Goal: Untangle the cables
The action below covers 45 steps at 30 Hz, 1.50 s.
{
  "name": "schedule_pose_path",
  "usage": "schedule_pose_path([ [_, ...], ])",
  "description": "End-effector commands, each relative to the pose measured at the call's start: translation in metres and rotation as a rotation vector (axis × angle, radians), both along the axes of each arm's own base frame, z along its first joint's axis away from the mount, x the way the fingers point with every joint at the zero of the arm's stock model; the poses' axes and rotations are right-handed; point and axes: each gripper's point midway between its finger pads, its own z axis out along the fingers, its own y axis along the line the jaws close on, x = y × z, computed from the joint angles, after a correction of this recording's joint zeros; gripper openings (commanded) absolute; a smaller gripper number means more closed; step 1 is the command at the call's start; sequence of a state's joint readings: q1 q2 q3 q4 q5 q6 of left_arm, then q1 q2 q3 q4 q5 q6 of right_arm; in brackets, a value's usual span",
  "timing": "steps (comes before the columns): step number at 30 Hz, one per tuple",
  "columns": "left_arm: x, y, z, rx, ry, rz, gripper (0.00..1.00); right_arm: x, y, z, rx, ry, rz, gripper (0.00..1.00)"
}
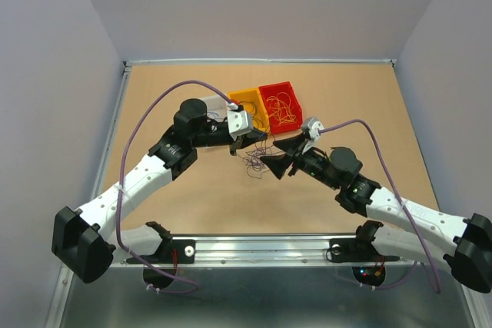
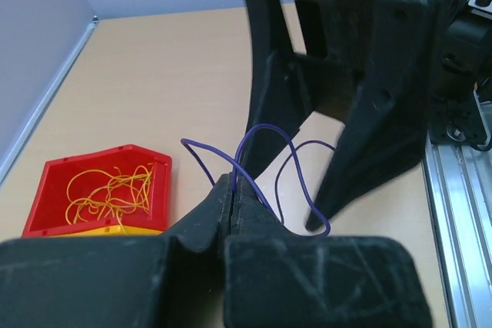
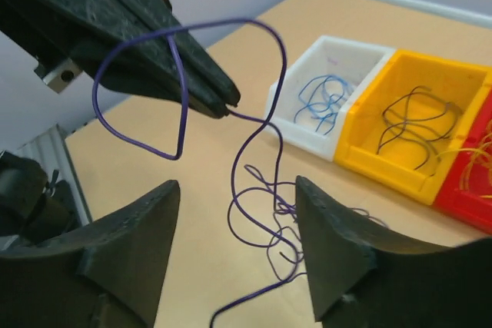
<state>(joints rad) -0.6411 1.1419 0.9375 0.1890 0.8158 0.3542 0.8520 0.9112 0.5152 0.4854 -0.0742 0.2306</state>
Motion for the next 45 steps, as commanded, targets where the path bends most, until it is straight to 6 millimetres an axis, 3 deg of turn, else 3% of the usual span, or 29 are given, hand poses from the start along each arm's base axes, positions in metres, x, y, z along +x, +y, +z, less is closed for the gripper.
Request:
schedule_pose_path([
  [1, -0.008, -0.003, 0.011, -0.036, -0.005, -0.047, 0.0, -0.011, 0.016, 0.02, 0.032, -0.08, 0.107, 0.77],
  [3, -0.009, -0.004, 0.011, -0.038, 0.002, -0.055, 0.0, -0.008, 0.018, 0.015, 0.022, -0.072, 0.101, 0.84],
  [9, -0.018, -0.004, 0.014, -0.047, 0.012, -0.095, 0.0, 0.0, 0.02, 0.007, 0.007, -0.066, 0.075, 0.86],
  [15, -0.03, -0.002, 0.02, -0.061, 0.021, -0.148, 0.0, 0.005, 0.022, 0.0, -0.005, -0.053, 0.064, 0.72],
  [17, -0.035, -0.002, 0.022, -0.066, 0.022, -0.171, 0.0, 0.007, 0.024, -0.002, -0.007, -0.045, 0.06, 0.63],
  [20, -0.04, 0.0, 0.022, -0.069, 0.029, -0.204, 0.0, 0.009, 0.024, -0.002, -0.004, -0.038, 0.051, 0.32],
  [21, -0.041, 0.0, 0.022, -0.07, 0.031, -0.215, 0.0, 0.01, 0.024, -0.001, -0.003, -0.036, 0.047, 0.1],
  [22, -0.041, 0.0, 0.021, -0.067, 0.035, -0.214, 0.0, 0.01, 0.023, 0.0, 0.002, -0.035, 0.044, 0.01],
  [23, -0.04, 0.001, 0.021, -0.068, 0.032, -0.212, 0.0, 0.01, 0.022, 0.001, 0.005, -0.036, 0.041, 0.01],
  [24, -0.037, 0.002, 0.02, -0.067, 0.024, -0.197, 0.02, 0.009, 0.019, 0.006, 0.018, -0.047, 0.032, 0.01],
  [26, -0.031, 0.003, 0.015, -0.059, 0.018, -0.173, 0.2, 0.009, 0.012, 0.01, 0.033, -0.052, 0.006, 0.01],
  [27, -0.028, 0.003, 0.016, -0.063, -0.001, -0.159, 0.41, 0.008, 0.007, 0.015, 0.048, -0.06, -0.011, 0.01],
  [29, -0.018, 0.005, 0.008, -0.059, 0.002, -0.111, 0.69, 0.006, -0.01, 0.034, 0.103, -0.09, -0.066, 0.01],
  [30, -0.015, 0.004, 0.01, -0.07, -0.013, -0.099, 0.9, 0.007, -0.017, 0.033, 0.11, -0.09, -0.097, 0.01],
  [31, -0.011, 0.004, 0.006, -0.07, -0.013, -0.085, 0.99, 0.003, -0.029, 0.049, 0.155, -0.119, -0.124, 0.01],
  [37, -0.004, -0.002, -0.022, -0.045, -0.022, -0.1, 0.99, -0.01, -0.064, 0.079, 0.248, -0.168, -0.195, 0.0],
  [41, -0.001, -0.008, -0.037, -0.022, -0.018, -0.122, 0.99, -0.015, -0.071, 0.086, 0.27, -0.179, -0.201, 0.01],
  [45, 0.0, -0.025, -0.063, 0.026, 0.003, -0.141, 0.99, -0.017, -0.073, 0.089, 0.279, -0.182, -0.2, 0.0],
])
